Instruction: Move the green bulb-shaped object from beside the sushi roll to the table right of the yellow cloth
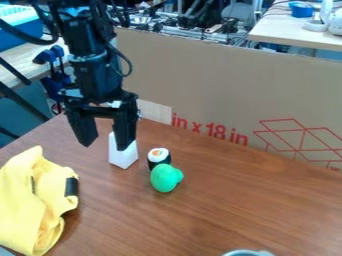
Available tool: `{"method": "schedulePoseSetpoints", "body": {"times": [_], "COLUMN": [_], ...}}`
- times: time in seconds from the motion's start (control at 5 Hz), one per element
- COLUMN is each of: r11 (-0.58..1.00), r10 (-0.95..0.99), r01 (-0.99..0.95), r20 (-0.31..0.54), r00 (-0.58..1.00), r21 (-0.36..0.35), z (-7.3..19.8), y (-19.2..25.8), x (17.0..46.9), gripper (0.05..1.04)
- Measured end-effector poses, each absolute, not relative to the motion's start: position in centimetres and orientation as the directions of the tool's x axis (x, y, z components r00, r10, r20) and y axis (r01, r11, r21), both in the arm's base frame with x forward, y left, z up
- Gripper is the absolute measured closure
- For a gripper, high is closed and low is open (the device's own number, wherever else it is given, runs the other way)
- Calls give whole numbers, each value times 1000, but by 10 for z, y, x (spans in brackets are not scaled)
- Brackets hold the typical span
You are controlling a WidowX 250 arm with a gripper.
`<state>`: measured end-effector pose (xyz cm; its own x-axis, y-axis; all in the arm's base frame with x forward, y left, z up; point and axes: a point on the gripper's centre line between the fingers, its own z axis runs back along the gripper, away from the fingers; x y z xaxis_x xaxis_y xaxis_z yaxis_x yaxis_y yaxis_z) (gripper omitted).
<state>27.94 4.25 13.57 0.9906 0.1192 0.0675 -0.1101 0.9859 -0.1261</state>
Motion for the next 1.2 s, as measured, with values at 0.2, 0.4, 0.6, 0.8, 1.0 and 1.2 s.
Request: {"method": "schedulePoseSetpoints", "body": {"times": [0.2, 0.4, 0.6, 0.8, 1.0, 1.2], "r11": [991, 990, 986, 981, 979, 980], "r10": [32, -63, -132, -175, -201, -199], "r01": [-27, 67, 135, 177, 203, 199], "r20": [39, 34, 35, 41, 64, -1], "r00": [999, 997, 991, 984, 977, 980], "r21": [-133, -122, -98, -73, -23, -11], "z": [122, 114, 103, 90, 84, 65], "y": [40, 29, 19, 8, 3, 2], "x": [305, 326, 339, 346, 352, 351], "gripper": [83, 83, 83, 83, 83, 83]}}
